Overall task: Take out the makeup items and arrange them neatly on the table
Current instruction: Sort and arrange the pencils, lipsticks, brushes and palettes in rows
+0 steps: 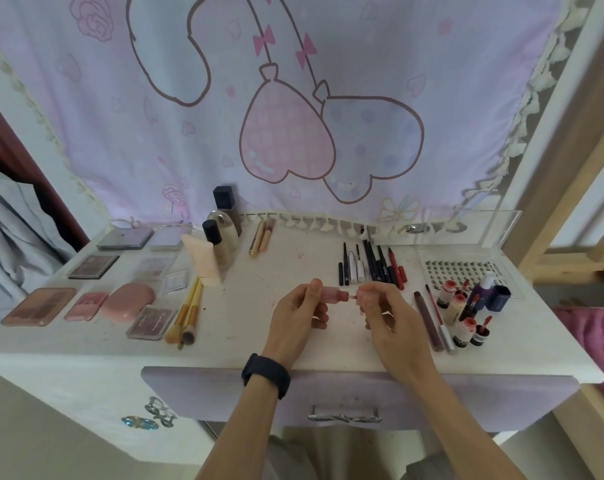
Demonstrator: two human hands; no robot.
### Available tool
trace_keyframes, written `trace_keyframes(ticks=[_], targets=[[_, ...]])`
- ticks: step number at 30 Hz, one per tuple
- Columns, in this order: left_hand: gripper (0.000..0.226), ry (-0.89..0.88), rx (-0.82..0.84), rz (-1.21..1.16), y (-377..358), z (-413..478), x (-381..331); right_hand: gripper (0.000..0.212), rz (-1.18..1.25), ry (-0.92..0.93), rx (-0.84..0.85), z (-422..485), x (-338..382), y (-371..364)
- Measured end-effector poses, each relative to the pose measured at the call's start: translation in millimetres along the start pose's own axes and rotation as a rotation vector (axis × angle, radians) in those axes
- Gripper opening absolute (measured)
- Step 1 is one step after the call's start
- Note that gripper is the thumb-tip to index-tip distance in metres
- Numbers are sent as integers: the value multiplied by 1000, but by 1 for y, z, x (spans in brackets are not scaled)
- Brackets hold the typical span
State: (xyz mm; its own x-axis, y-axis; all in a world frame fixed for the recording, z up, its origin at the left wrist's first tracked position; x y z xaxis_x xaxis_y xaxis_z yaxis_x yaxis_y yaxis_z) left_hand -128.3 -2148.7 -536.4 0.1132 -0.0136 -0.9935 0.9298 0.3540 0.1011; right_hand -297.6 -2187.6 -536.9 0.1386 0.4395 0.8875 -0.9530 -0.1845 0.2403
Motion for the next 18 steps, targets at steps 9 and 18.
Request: trace_keyframes(ticks=[9, 18], targets=[[49, -16, -55, -123, 5, 0, 0, 15, 152, -29, -109, 1, -3, 8], [46, 123, -107, -229, 14, 2, -5, 13, 262, -83, -235, 3, 0, 14]])
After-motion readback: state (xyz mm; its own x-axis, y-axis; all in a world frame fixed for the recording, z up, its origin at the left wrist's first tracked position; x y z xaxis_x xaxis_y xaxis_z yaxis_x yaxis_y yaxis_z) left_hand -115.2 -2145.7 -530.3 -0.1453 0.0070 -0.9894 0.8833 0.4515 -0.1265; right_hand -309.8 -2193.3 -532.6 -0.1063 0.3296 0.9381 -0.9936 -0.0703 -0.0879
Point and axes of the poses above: each hand's wrist, its own z-axis towards the middle knuckle, its own y-axis out of the back of the hand, x = y × z, the point moved 5 cm from there along z, towards the middle knuckle, and after that the axes turned 2 degrees about z, right-handed, at the moved point
